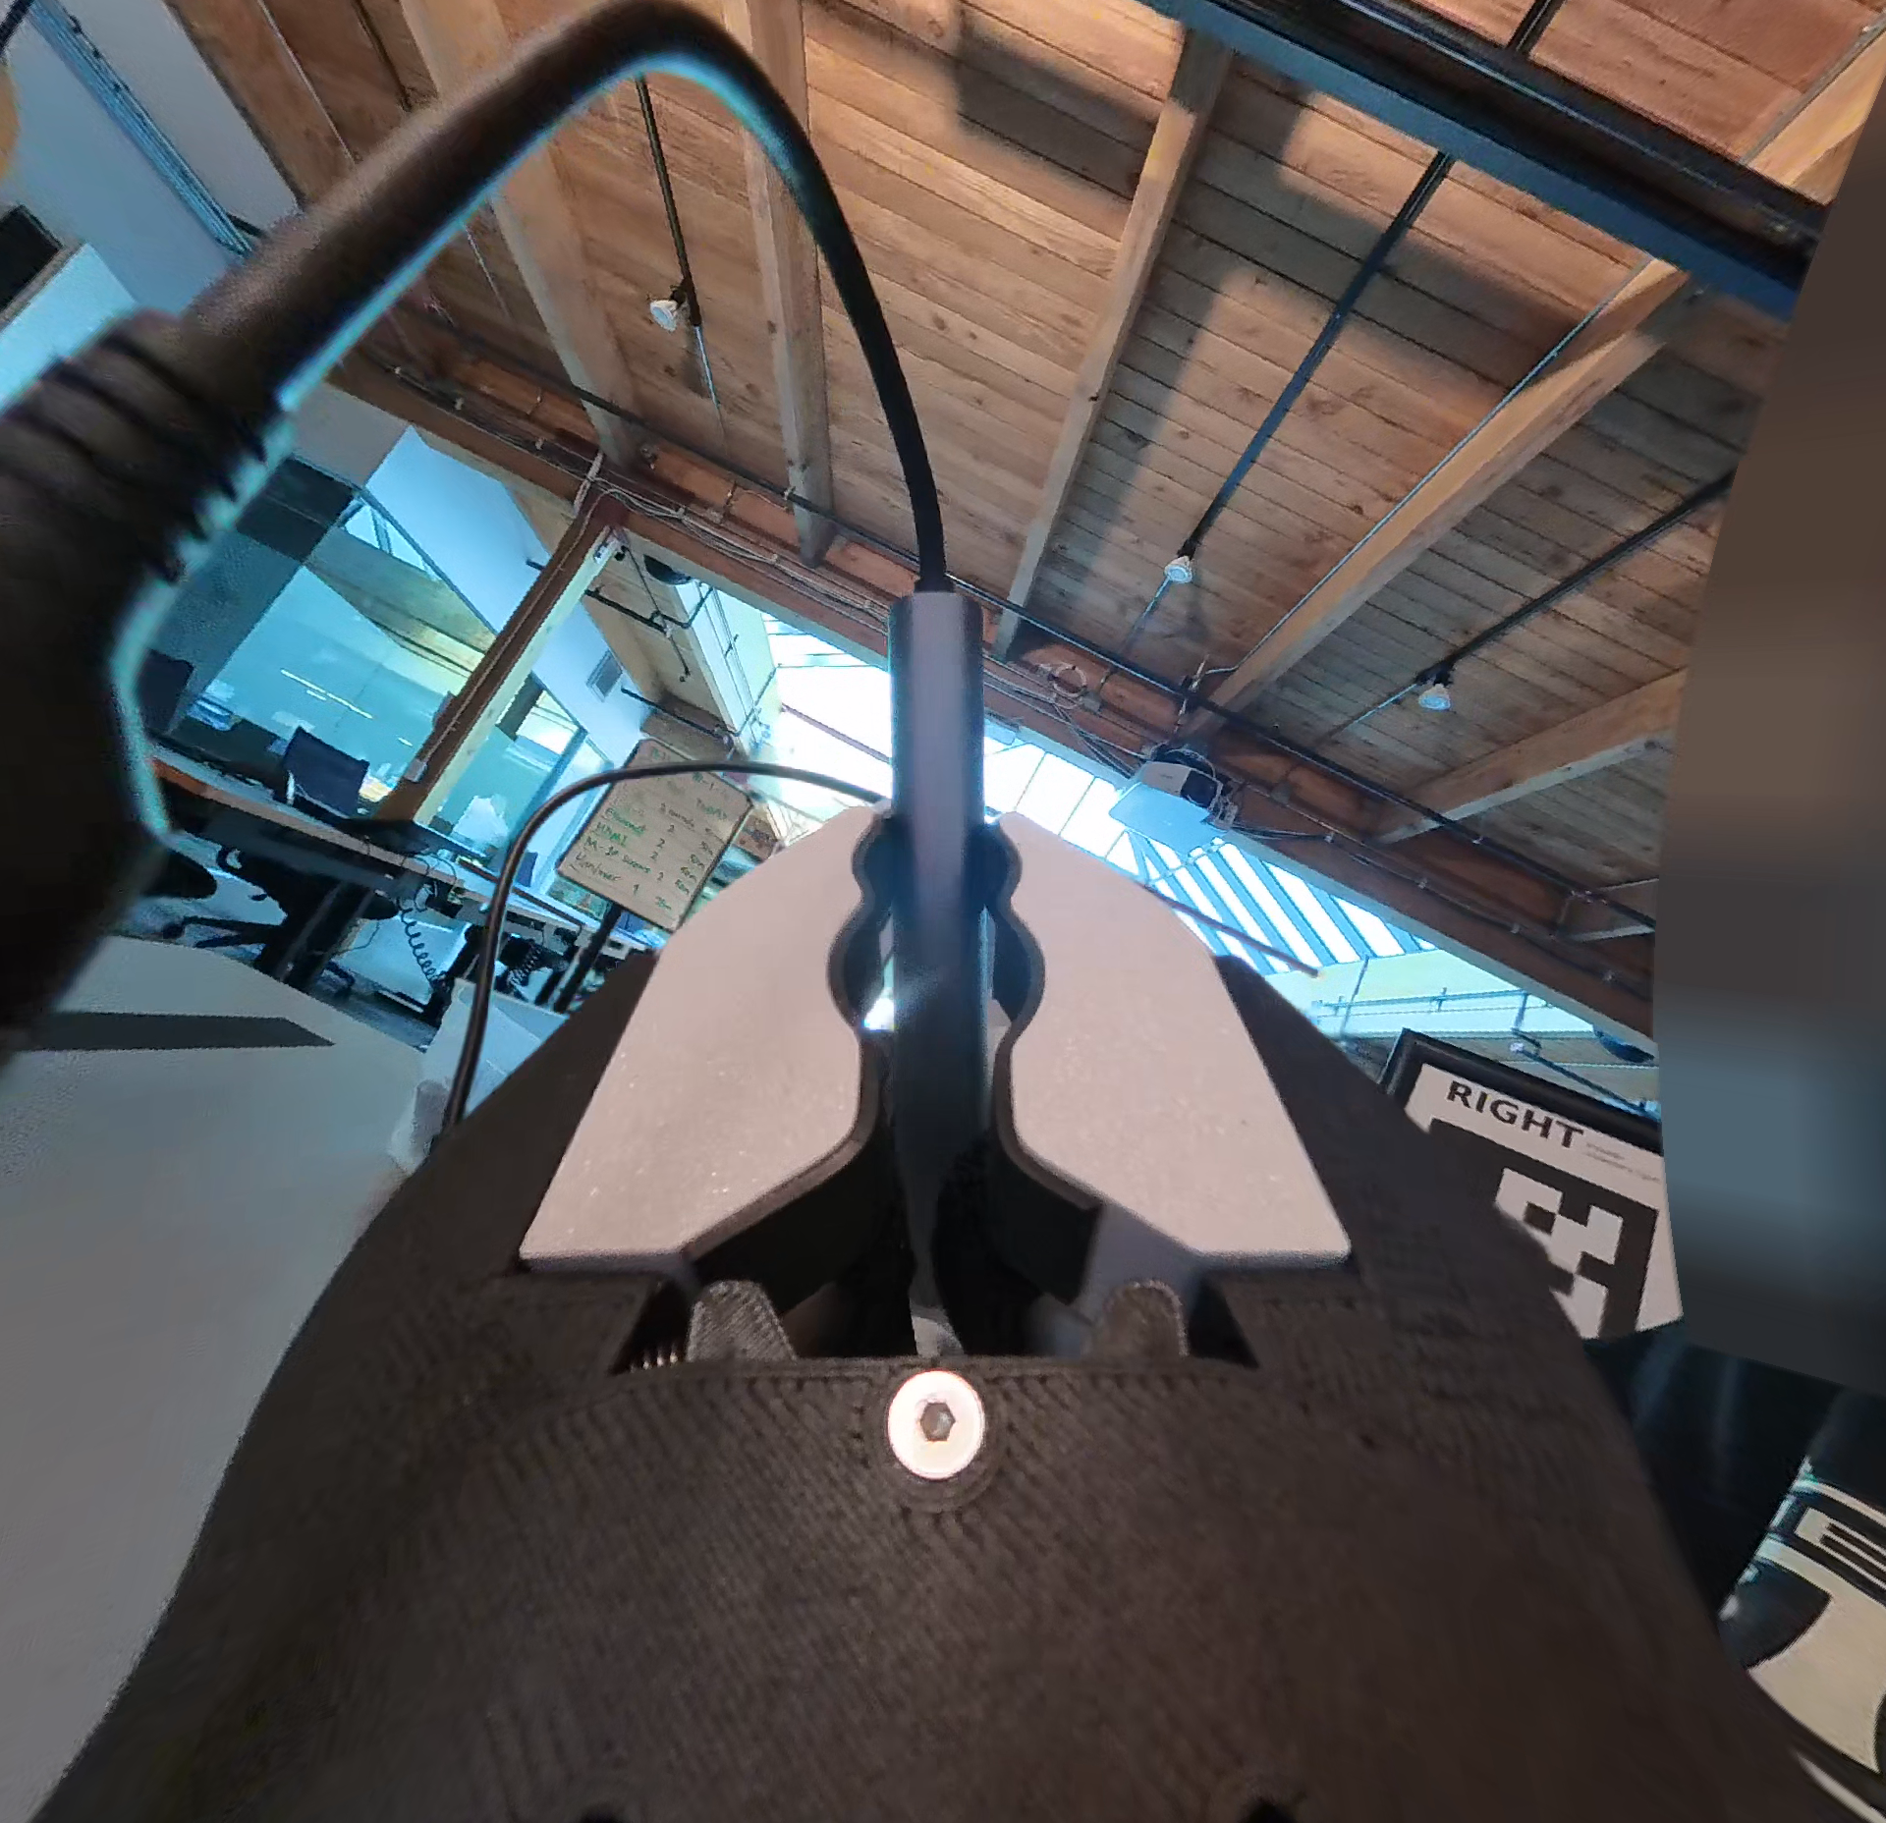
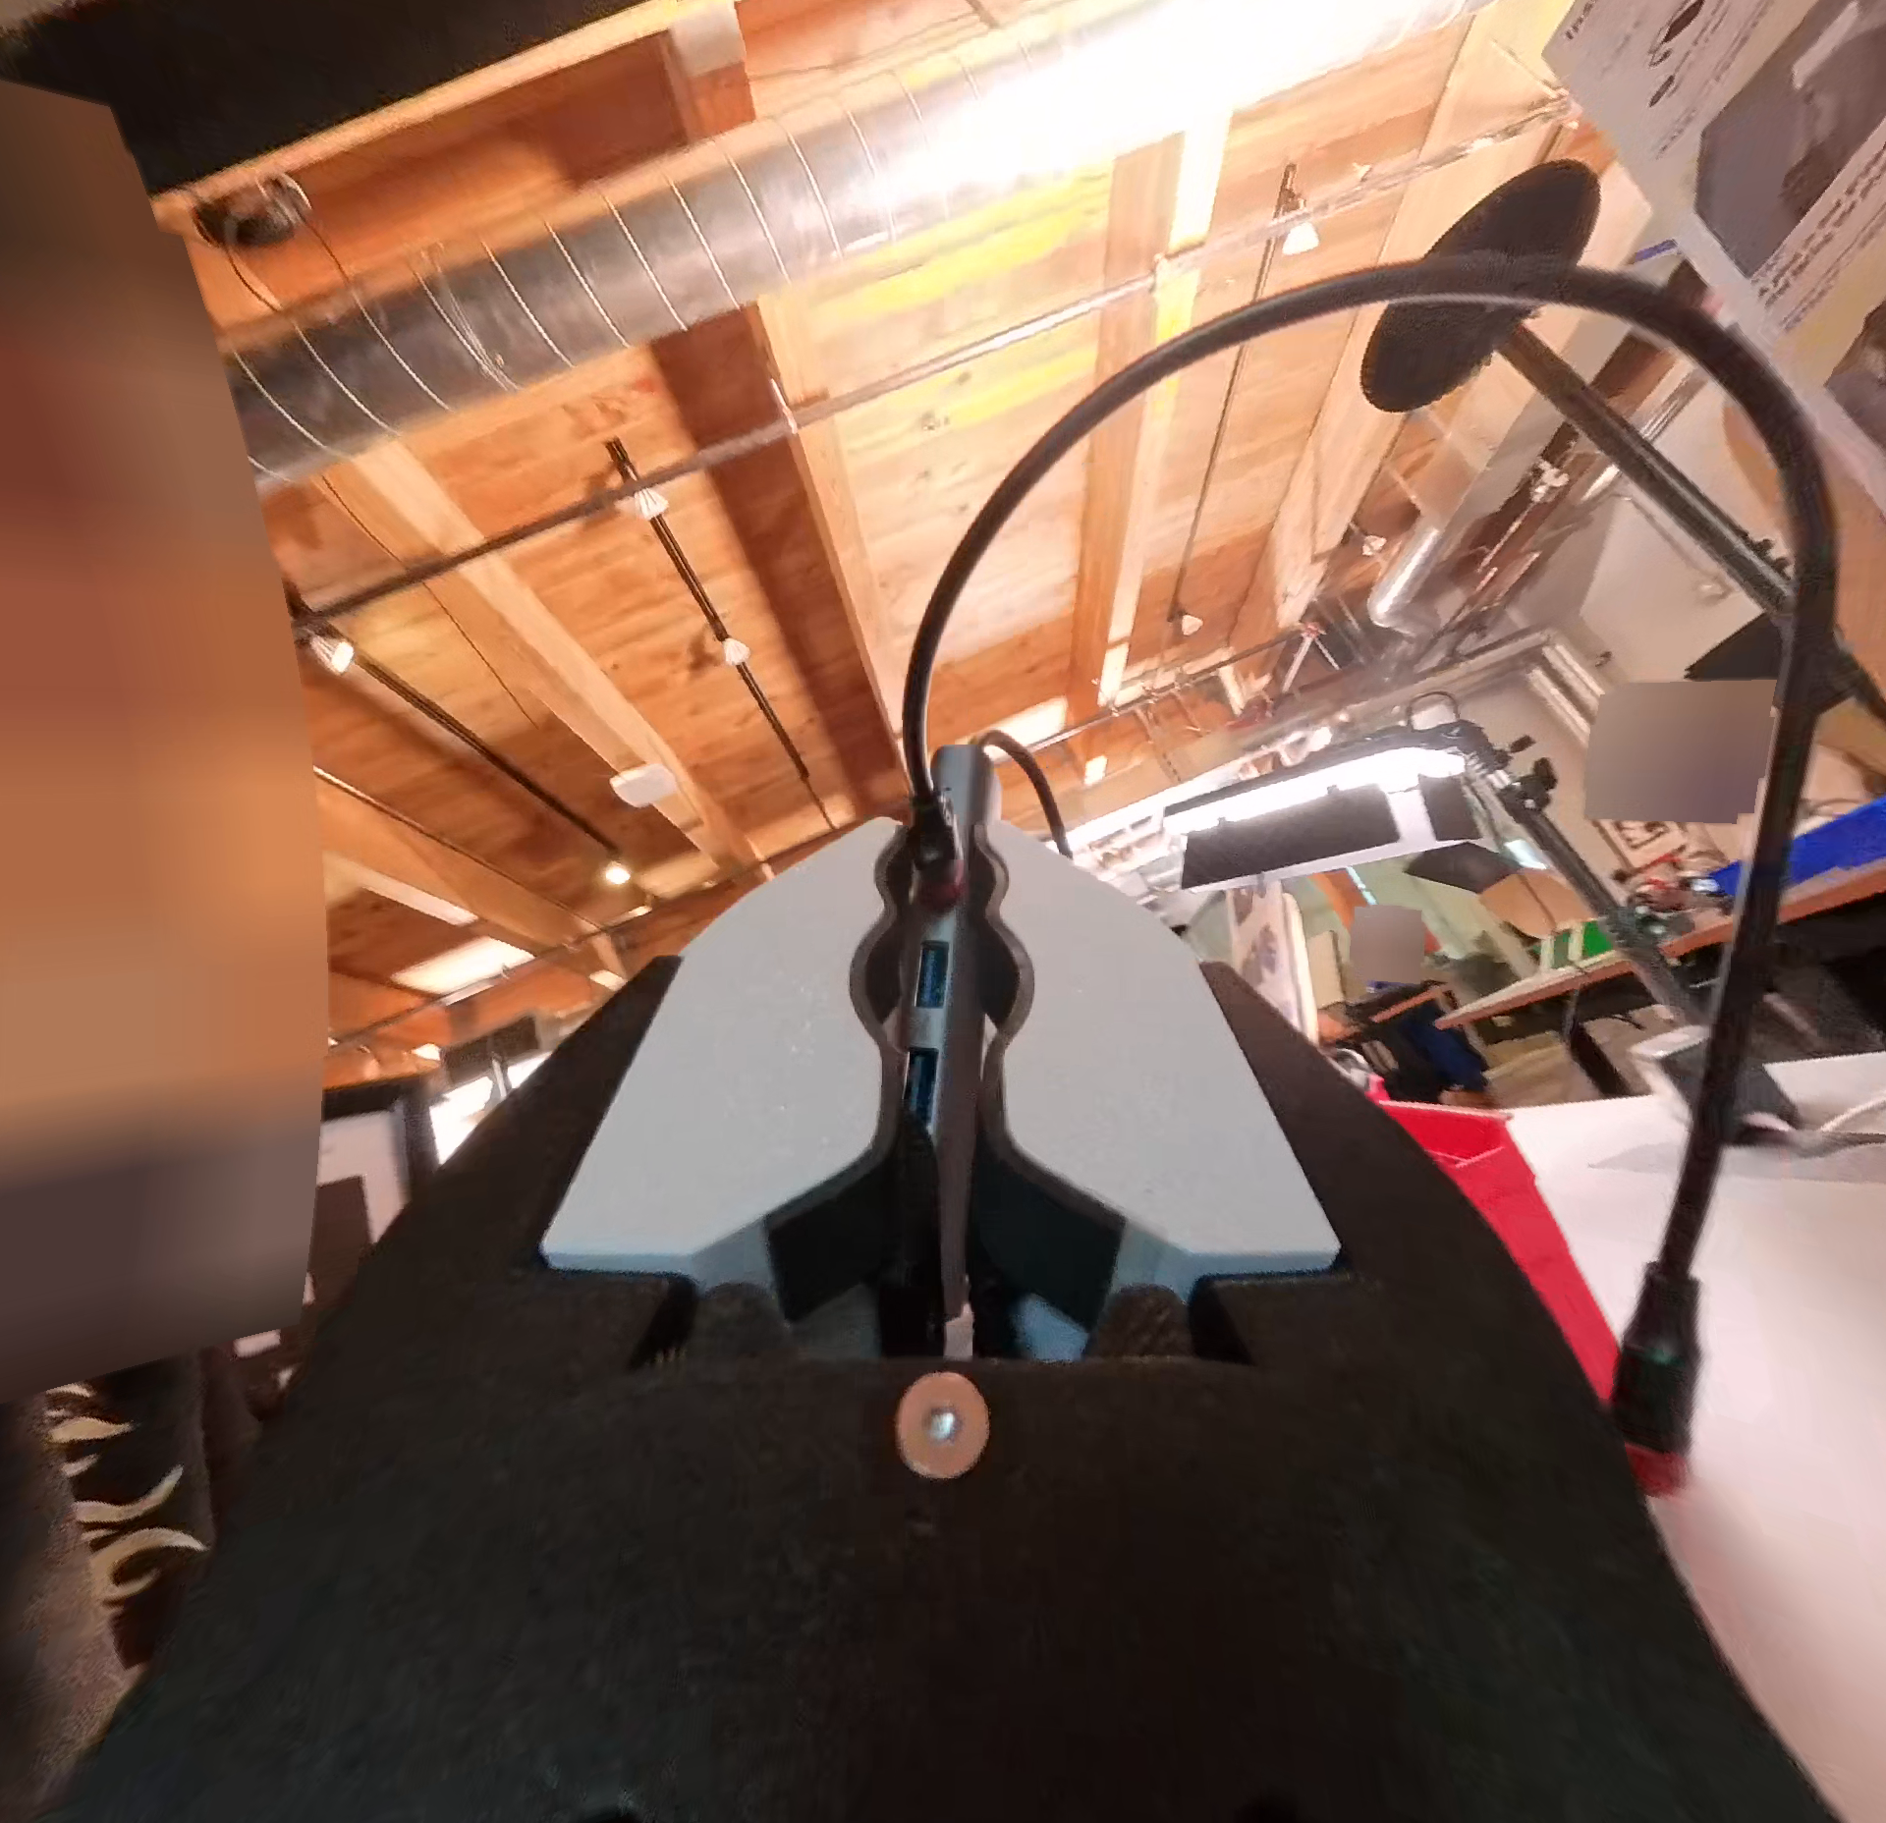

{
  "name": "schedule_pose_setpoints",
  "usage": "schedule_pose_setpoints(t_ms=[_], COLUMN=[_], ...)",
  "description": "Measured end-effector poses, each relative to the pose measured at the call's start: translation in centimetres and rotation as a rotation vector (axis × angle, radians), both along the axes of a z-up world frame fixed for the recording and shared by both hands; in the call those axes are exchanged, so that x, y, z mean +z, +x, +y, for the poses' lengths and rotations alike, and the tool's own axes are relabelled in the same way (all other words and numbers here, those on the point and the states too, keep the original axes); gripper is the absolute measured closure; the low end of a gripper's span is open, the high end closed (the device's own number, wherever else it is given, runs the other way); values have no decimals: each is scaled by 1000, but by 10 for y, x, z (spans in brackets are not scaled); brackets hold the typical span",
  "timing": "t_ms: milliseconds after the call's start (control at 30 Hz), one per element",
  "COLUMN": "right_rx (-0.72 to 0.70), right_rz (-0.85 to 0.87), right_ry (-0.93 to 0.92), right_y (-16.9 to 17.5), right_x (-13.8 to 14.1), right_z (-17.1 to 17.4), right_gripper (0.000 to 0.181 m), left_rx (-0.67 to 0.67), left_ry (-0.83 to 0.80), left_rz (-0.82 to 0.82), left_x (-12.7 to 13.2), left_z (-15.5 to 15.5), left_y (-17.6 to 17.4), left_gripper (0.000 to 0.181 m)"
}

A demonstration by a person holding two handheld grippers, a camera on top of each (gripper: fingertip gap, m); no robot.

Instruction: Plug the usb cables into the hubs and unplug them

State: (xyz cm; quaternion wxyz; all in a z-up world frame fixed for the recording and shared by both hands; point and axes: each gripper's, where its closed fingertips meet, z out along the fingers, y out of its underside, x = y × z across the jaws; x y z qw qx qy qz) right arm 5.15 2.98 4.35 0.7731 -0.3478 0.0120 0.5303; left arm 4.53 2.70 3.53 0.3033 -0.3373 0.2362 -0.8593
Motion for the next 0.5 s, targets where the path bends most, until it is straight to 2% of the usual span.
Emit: schedule_pose_setpoints(t_ms=[67, 333, 500], right_rx=[22, -37, -48], right_rz=[21, -13, -47], right_ry=[4, -56, -49], right_y=[2, 2, -4], right_x=[-1, -7, -7], right_z=[-1, 5, 5], right_gripper=[173, 174, 174], left_rx=[-5, -48, 7], left_ry=[-13, -69, -27], left_rz=[-2, -31, -26], left_x=[-1, -3, 1], left_z=[1, 9, 9], left_y=[0, 1, -4], left_gripper=[165, 164, 164])
